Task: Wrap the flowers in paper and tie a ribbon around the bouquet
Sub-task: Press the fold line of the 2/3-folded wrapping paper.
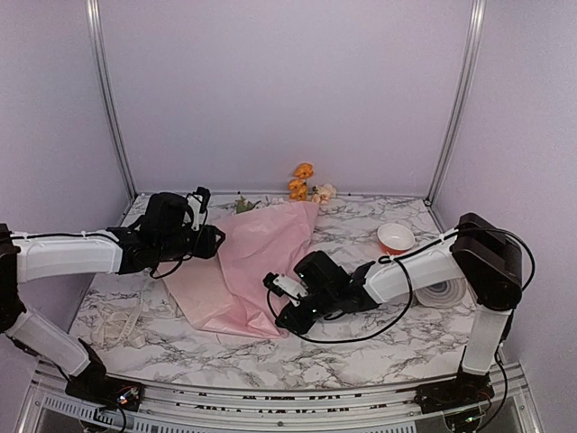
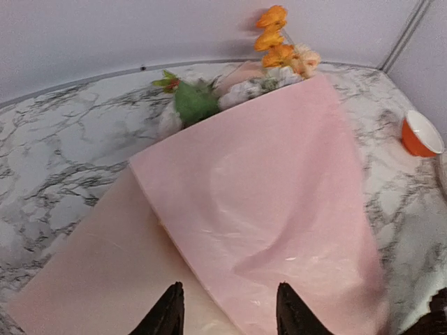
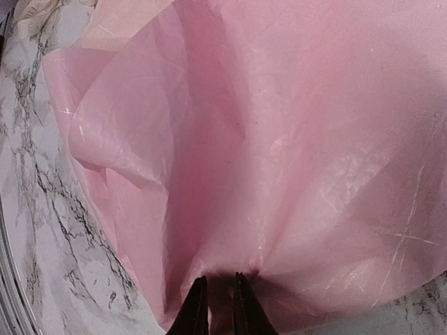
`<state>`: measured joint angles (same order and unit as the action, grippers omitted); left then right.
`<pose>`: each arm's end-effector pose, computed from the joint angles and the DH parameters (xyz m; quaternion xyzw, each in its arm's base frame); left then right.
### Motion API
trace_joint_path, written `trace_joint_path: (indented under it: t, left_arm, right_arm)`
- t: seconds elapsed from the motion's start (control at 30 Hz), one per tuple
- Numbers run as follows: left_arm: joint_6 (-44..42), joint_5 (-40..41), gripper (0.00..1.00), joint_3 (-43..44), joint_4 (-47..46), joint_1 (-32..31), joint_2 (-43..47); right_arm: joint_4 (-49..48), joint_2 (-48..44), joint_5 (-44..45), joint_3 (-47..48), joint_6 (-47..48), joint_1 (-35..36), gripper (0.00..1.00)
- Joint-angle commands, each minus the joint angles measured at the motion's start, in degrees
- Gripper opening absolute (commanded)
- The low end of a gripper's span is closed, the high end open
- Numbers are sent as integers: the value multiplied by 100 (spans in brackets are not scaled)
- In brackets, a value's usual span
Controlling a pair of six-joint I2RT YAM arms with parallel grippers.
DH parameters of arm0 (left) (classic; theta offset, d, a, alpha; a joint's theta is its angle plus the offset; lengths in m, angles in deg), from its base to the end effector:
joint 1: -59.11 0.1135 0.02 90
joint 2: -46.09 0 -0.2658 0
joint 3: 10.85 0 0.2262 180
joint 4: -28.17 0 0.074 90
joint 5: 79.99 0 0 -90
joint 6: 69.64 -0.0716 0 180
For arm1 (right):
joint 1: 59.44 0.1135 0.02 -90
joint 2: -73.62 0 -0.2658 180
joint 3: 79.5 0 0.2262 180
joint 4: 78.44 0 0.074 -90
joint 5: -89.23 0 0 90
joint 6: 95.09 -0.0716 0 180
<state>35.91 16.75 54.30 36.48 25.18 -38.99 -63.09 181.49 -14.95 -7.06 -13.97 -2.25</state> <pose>0.2849 -0.1815 0.2326 0.1070 0.8506 -0.1686 0.4864 0.1893 0.3260 0.1242 -0.4203 0.8360 0.2790 0.2158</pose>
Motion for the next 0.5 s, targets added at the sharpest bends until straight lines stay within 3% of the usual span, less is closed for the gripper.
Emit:
trace_joint_path:
  t: [0.0,0.17,0.33,0.47]
  left_arm:
    - [-29,-384,37,-618,-192,-1068,447]
    - [822,-1290,23,-1112,-789,-1646,-44]
    - [596,-1313,25,-652,-672,-2076,-710]
    - [353,-957,25,-159,-67,-2287,-932]
  right_arm:
    - [455,54,-60,-233,-257,51,14]
    - [244,-23,-217,-332,-573,-3,13]
    - [-149,59,-616,-432,-896,-15,13]
    - [-212,51,-624,-473,-989,-23,13]
